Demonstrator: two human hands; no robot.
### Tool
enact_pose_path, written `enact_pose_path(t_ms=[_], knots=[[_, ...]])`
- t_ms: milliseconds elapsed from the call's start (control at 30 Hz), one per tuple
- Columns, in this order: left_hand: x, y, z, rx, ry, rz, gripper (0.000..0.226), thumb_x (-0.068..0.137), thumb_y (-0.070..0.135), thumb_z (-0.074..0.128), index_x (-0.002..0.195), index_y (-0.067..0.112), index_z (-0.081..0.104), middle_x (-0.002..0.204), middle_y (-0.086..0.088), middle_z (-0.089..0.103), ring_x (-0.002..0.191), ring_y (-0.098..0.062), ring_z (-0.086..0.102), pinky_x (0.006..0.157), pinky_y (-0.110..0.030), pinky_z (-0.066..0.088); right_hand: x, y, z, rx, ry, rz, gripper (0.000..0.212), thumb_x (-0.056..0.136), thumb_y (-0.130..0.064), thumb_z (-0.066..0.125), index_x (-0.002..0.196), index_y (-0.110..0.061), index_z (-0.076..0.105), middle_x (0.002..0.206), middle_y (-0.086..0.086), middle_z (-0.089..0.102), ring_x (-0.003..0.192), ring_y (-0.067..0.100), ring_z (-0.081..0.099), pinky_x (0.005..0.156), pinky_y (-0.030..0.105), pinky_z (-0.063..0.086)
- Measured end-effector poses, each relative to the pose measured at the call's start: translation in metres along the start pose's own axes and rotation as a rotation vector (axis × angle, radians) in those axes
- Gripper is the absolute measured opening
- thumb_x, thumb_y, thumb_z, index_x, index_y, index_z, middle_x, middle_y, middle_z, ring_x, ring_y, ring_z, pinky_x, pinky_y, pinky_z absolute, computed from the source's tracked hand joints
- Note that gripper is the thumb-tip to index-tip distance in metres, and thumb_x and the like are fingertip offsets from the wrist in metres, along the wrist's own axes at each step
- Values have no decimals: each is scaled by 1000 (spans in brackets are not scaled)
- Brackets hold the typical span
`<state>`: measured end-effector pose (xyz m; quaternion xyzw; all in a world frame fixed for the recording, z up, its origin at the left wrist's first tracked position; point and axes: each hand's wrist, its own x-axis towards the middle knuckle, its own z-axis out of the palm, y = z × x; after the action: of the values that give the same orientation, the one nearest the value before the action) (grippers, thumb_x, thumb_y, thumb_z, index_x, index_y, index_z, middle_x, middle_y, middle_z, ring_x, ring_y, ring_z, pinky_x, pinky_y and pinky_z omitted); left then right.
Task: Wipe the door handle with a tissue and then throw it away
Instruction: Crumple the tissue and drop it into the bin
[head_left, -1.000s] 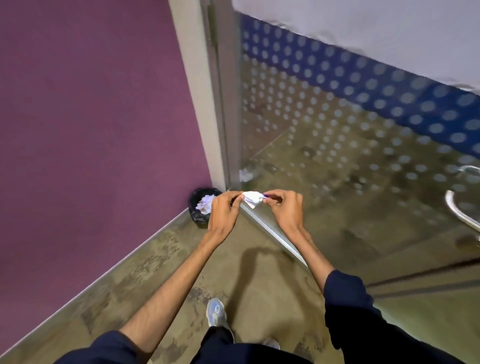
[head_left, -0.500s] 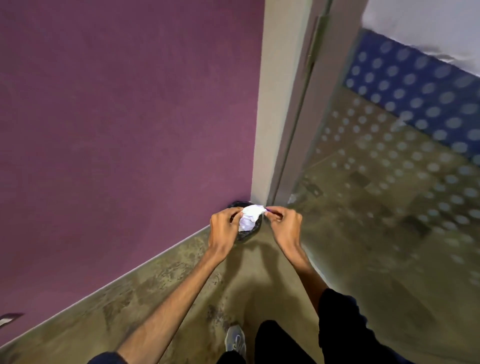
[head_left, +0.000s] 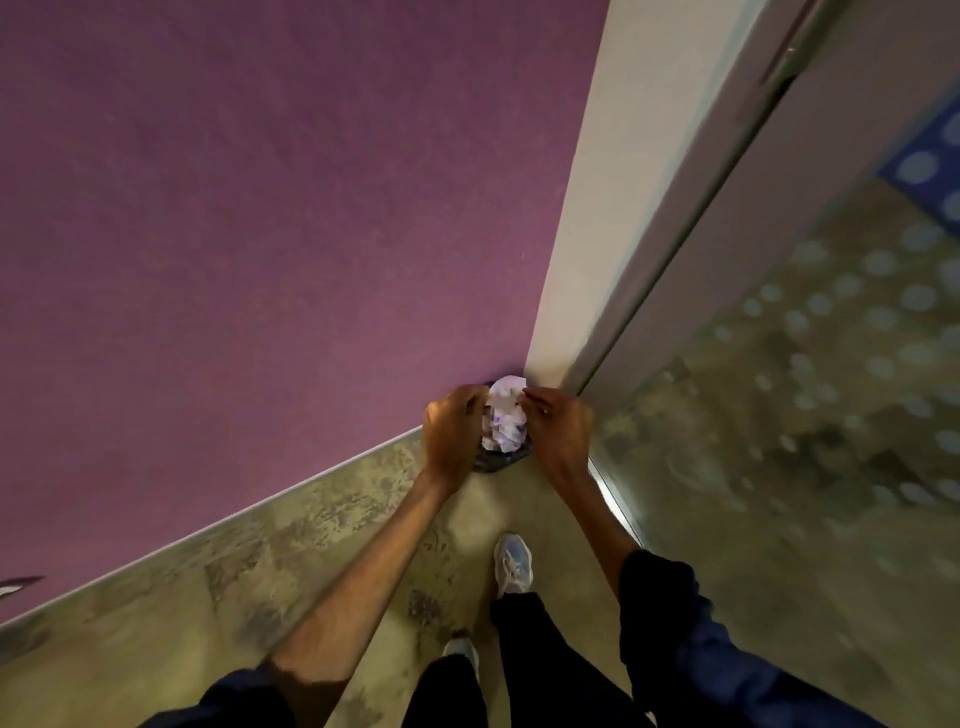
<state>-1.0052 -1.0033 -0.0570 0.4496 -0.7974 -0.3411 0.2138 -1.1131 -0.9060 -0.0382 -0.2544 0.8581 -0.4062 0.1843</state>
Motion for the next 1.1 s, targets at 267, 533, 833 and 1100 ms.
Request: enact_pose_path(t_ms=[267,533,833,1100], knots=[[62,-13,54,112,-225,-86,40,98,8,51,136,21,49,102,-10,68,85,-22,61,77,-37,50,83,42,27,-244,-249,236,60,85,-9,58,141,-28,47,125,15,64,114,39,58,90,40,47],[64,-29,80,311,-343,-74,54,97,-2,47,149,8,36,156,-15,35,140,-34,41,107,-48,46,101,68,31,-277,-299,296,44,91,-17,52,135,-18,56,124,22,63,116,42,55,93,43,45],[76,-12,78,261,-313,-18,44,104,14,42,146,3,40,153,-18,40,145,-32,33,120,-44,31,106,51,39,-223,-280,205,40,95,-24,54,133,-15,56,121,19,66,115,38,58,91,40,47],[66,-8,63,292,-301,41,54,106,23,32,156,6,20,165,-16,14,155,-27,4,128,-44,2,88,30,30,-225,-219,120,44,94,-44,50,124,-13,60,125,17,61,117,33,57,91,39,48]])
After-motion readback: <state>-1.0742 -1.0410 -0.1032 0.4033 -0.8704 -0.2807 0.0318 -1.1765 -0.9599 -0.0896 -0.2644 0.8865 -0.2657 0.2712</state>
